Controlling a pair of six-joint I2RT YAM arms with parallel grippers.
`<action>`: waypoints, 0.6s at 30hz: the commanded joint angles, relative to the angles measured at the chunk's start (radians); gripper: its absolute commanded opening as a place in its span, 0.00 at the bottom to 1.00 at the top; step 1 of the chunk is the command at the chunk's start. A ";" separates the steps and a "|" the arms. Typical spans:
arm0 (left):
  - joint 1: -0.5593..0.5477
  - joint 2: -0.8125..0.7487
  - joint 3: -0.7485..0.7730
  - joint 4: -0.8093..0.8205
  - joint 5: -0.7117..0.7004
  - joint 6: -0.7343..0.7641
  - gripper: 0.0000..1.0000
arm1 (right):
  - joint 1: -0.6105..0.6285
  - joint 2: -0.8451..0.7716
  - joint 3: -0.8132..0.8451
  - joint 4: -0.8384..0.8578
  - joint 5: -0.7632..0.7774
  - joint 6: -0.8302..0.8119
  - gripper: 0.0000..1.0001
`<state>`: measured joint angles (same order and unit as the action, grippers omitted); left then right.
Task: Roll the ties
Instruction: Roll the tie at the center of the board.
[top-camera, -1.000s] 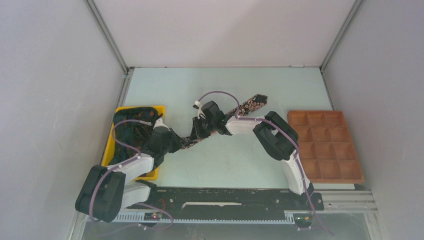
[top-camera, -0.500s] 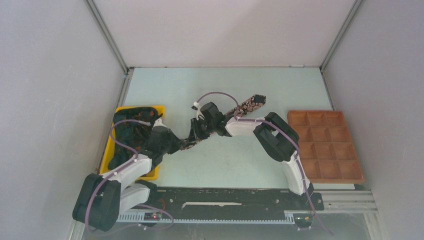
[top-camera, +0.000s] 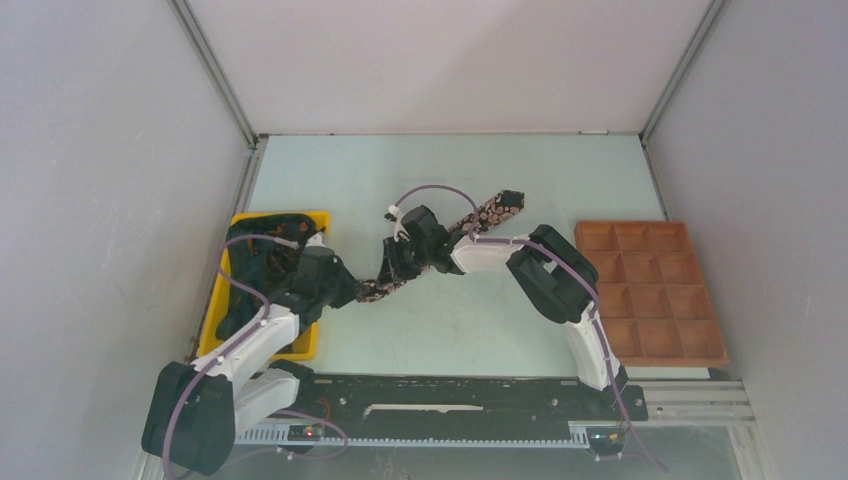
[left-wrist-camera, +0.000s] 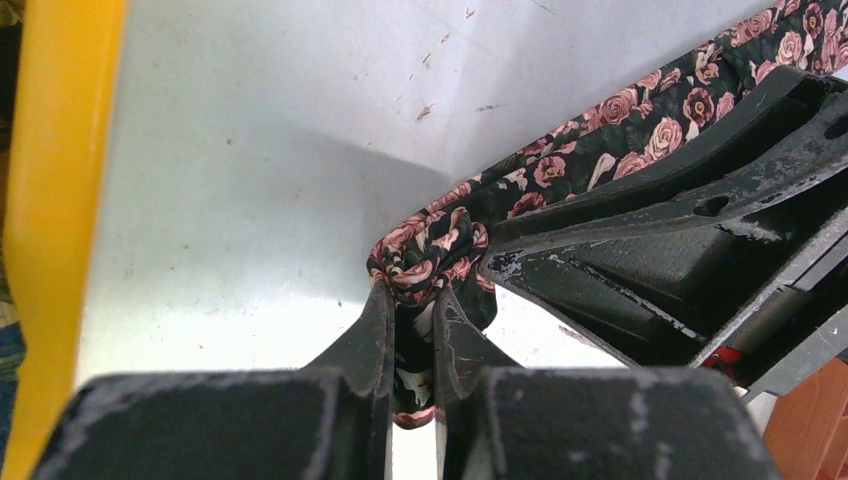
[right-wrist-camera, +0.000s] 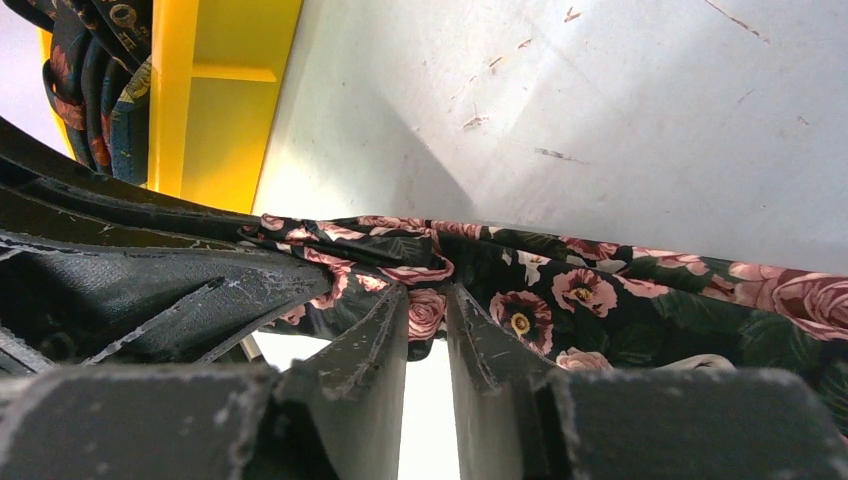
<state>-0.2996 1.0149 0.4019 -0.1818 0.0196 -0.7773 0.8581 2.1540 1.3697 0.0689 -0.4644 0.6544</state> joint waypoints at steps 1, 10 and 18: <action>0.004 -0.026 0.049 -0.052 -0.017 0.021 0.00 | 0.011 -0.027 -0.001 0.022 0.014 -0.009 0.23; 0.003 -0.016 0.121 -0.141 -0.055 0.018 0.00 | 0.034 -0.006 0.019 0.020 0.013 -0.003 0.18; 0.003 0.011 0.176 -0.205 -0.078 0.022 0.00 | 0.059 0.012 0.054 0.008 0.017 0.004 0.17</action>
<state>-0.2996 1.0153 0.5213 -0.3656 -0.0292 -0.7769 0.8986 2.1544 1.3701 0.0692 -0.4625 0.6556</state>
